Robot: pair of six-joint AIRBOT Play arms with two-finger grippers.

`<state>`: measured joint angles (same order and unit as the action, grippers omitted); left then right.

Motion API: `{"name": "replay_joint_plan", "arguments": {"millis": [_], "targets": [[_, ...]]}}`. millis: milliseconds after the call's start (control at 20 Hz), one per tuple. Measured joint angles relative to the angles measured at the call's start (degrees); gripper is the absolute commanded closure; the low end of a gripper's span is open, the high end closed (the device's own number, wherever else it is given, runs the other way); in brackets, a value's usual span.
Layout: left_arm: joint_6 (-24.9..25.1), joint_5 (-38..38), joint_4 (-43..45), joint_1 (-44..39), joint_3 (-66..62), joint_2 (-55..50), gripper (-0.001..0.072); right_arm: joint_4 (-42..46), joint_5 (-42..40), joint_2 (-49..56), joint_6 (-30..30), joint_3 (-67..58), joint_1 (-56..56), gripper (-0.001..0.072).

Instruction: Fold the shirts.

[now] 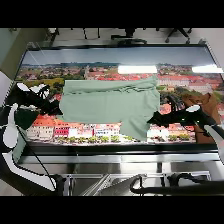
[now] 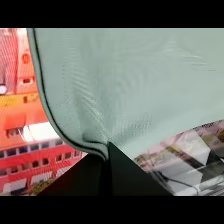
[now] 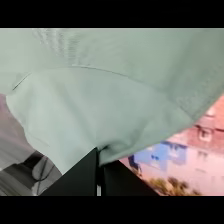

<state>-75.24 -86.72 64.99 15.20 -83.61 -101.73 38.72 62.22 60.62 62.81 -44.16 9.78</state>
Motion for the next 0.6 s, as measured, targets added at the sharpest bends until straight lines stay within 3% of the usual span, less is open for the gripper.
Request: {"name": "replay_joint_plan", "arguments": {"millis": [300,600], "targets": [[-0.4,-1.4,2.0,0.0,12.1,9.2,0.0693,19.1,7.3,-12.2,13.3,0.1,5.6,0.0694],[-0.1,1.2,2.7,0.0,26.4,20.7,0.0692,24.1,10.5,-20.4,15.6,1.6,7.0,0.0694]]}}
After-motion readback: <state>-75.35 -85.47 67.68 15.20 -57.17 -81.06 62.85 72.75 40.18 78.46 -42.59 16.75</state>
